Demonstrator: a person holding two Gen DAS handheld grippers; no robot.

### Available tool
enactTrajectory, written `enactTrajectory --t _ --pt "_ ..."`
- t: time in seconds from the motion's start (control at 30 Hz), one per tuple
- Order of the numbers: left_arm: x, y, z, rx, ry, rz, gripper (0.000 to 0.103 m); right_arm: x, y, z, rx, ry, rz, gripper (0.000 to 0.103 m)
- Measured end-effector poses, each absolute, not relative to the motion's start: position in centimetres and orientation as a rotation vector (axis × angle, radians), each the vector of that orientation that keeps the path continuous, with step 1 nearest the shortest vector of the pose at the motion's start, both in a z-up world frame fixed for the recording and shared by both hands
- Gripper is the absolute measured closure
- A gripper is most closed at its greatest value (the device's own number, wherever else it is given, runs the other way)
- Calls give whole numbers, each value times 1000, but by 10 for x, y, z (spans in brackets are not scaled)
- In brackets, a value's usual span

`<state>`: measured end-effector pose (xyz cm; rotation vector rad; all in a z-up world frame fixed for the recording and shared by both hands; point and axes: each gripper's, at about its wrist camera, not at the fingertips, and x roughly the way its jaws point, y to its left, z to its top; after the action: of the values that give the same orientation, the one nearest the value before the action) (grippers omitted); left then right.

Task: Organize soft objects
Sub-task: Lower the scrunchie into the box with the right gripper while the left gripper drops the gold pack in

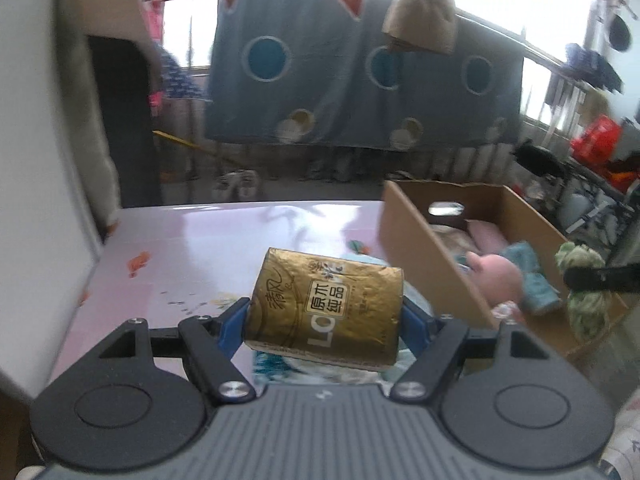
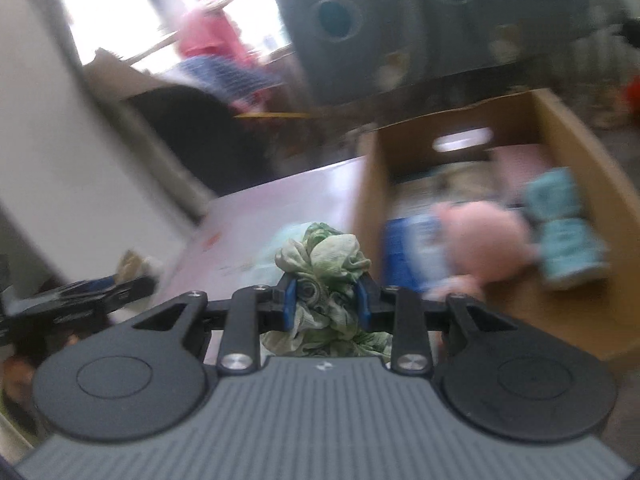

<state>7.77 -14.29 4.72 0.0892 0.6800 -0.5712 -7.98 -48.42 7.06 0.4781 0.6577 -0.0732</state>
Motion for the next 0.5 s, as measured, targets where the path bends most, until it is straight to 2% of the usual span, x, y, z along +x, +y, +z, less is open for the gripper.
enactTrajectory --t 0.33,0.5 --pt "73 -200 42 172 671 -664 26 -102 -558 24 487 771 -257 68" --pt "74 -237 42 212 682 -730 26 -88 -572 0 529 824 -228 52"
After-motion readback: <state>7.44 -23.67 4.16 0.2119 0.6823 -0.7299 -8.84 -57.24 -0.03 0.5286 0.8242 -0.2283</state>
